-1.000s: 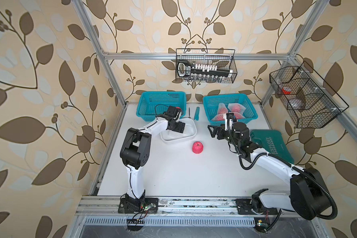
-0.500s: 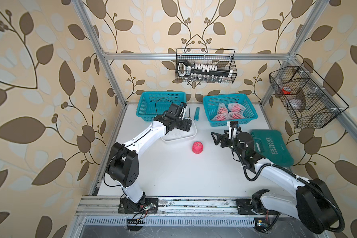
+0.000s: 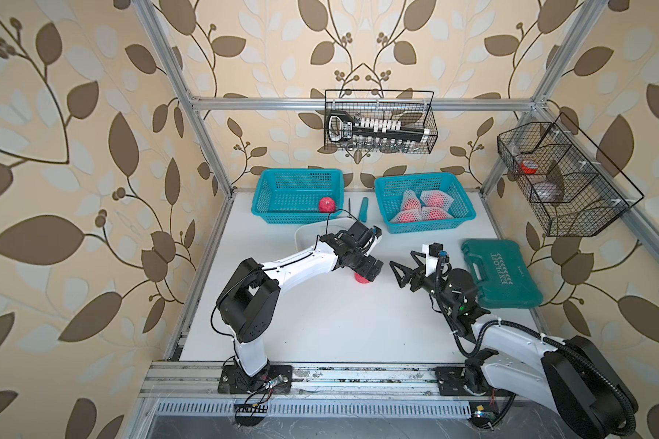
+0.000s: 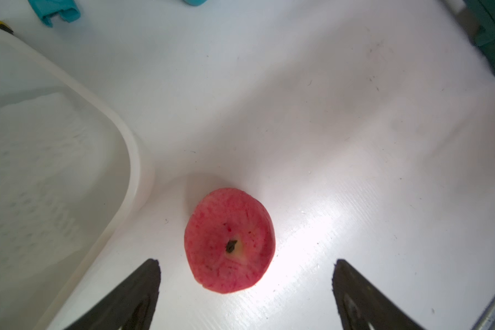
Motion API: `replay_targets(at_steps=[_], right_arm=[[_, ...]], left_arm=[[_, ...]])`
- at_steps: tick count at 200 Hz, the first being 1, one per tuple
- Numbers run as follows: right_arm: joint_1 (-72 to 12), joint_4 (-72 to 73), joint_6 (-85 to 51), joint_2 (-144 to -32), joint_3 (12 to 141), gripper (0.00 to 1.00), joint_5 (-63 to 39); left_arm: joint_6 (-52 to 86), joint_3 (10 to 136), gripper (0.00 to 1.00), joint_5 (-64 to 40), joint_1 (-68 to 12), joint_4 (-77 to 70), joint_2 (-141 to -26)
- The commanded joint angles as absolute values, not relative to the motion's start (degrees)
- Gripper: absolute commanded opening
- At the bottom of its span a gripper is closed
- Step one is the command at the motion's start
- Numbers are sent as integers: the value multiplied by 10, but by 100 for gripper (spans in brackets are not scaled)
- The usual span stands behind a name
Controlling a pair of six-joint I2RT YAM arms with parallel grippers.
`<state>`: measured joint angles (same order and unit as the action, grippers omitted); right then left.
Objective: Remove foam nets from apples
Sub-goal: Pick up the apple from the center of the board.
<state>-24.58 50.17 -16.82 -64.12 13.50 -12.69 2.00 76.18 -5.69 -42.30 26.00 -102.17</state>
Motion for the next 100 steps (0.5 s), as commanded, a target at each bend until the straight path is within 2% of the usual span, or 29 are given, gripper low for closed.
replay_targets(at_steps=[1,22,77,100], right_arm=[[-271,563,-122,-620,116,99,-163],[-277,561,-123,-603,106,100,-124],[-277,540,-125,-614,118,99,-112],[-277,543,-129,-616,118,99,-110]], left_arm=[[17,764,95,-53,-421,262,-1026],[15,765,95,-49,-421,260,-1039],[13,760,94,-47,-422,244,-1074],[11,758,87,-43,-422,242,-1085]])
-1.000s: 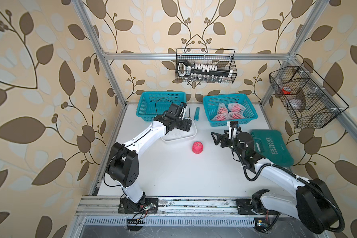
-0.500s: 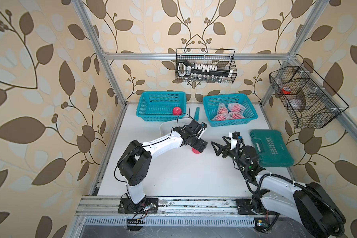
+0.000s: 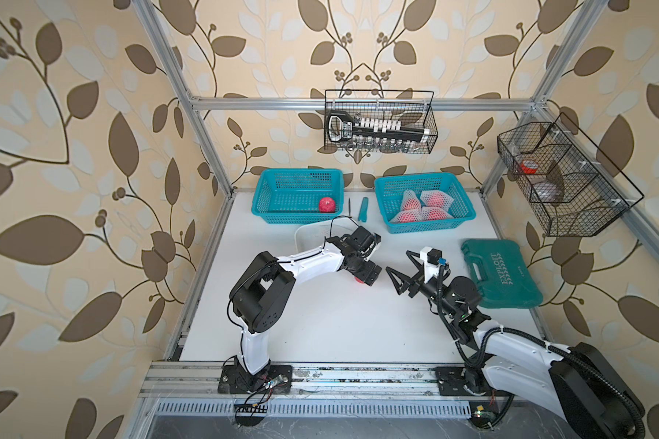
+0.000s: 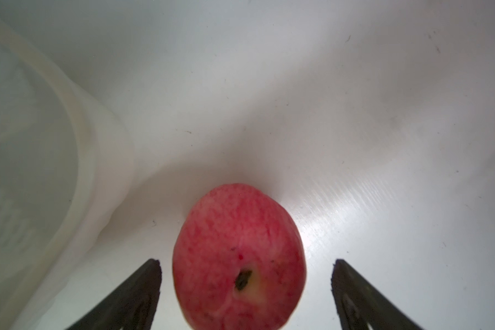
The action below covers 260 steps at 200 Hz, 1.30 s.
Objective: Remove foam nets from apples
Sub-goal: Pick up the apple from the center of the board.
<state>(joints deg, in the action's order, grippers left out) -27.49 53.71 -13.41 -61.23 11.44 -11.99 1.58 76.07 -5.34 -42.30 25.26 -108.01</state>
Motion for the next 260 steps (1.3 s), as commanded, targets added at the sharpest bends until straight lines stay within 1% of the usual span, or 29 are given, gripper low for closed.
replay_targets(at_steps=[1,29,43,55,66,96,131,164,184,212,260], right_arm=[[-277,543,-130,-616,118,100,-110],[-277,542,-132,-612,115,100,-100],[-277,543,-130,-611,114,100,-105],[-278,547,-131,-609,112,100,-107],[-277,552,-131,-607,109,99,-106],[-277,550,-131,-598,104,99,-91],[-277,556,-125,-592,99,99,-96],[-277,572,-122,-597,99,100,-137],[-278,572,-122,-596,100,100,-142],[-278,568,-121,-591,99,100,-144],[-280,558,-111,-590,109,100,-147]], left_arm=[[11,757,87,-43,-422,241,-1086],[11,753,81,-41,-422,234,-1101],[11,752,74,-39,-422,231,-1106],[9,752,71,-37,-422,227,-1108],[6,750,62,-42,-423,227,-1109],[2,739,57,-44,-423,223,-1094],[1,734,56,-46,-422,238,-1048],[-9,757,56,-35,-416,270,-1003],[-10,765,56,-37,-405,277,-976],[-11,781,56,-58,-386,279,-958],[-26,814,57,-63,-348,253,-945]])
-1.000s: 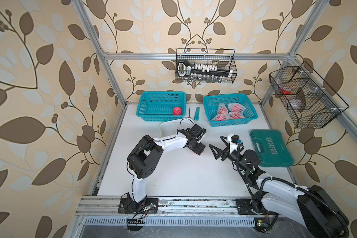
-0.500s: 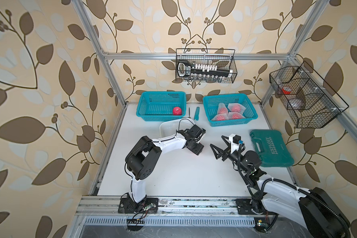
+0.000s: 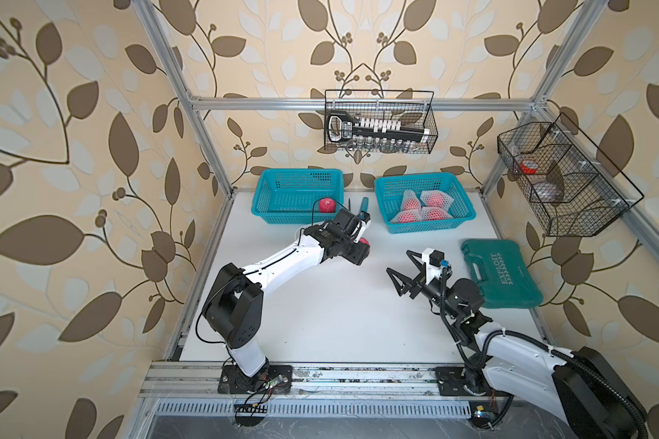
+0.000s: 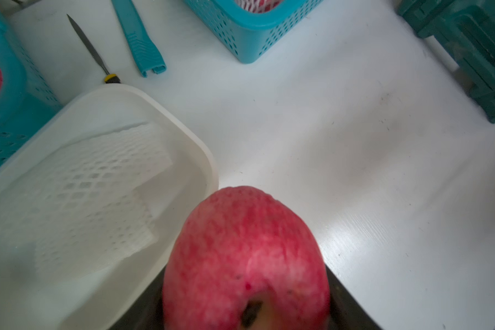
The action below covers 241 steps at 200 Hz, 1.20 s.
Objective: Remove foam nets from apples
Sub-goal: Pick up the apple from the center of the board, then place the apple in the basket.
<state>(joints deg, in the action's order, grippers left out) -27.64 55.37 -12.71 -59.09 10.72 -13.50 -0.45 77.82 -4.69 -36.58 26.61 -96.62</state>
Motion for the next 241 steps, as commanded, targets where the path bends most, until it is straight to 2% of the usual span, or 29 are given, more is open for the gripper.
replay_targets(at_steps=[1,52,101,139,174,241], right_arm=[[-280,555,-110,-590,111,100,-147],[-280,473,-117,-616,184,100,-119],[-281,513,-123,-650,212,100,-96],[-288,530,-125,-679,202,100,-103],[-287,524,-117,-661,182,100,-85],[-288,509,-124,-645,187,100,-77]], left_arm=[[-27,816,57,-62,-347,253,-945],[-38,917,58,-66,-231,260,-984],[-57,1014,59,-82,-126,274,-1085],[-74,1115,59,-108,-103,320,-1186],[-82,1194,59,-113,-103,354,-1257],[-69,1222,59,-129,-104,312,-1320]])
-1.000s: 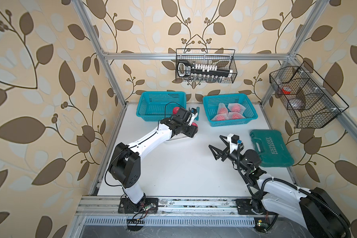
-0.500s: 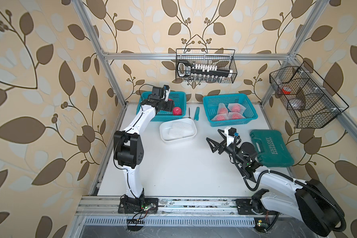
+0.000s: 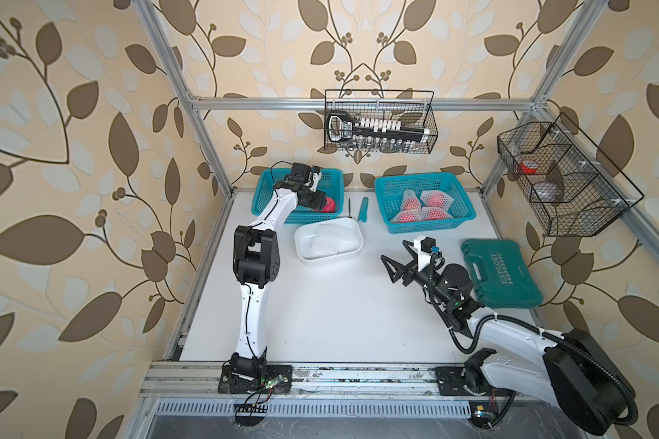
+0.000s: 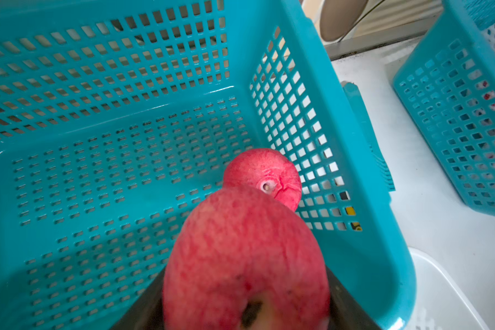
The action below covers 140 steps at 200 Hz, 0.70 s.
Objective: Remove foam nets from apples
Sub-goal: Place the apple in the basket.
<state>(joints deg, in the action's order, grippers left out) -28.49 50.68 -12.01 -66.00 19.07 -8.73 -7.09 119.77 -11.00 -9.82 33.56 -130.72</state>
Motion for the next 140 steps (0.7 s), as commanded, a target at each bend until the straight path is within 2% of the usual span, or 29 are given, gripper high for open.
replay_targets(at_steps=[1,140], right_arm=[[-288,509,-124,-645,187,100,-76],[-288,501,-127,-658,195,100,-72]], left_arm=[[-69,1223,59,-129,-104,311,-1321],[-55,1287,62,-156,-105,224,-1408]])
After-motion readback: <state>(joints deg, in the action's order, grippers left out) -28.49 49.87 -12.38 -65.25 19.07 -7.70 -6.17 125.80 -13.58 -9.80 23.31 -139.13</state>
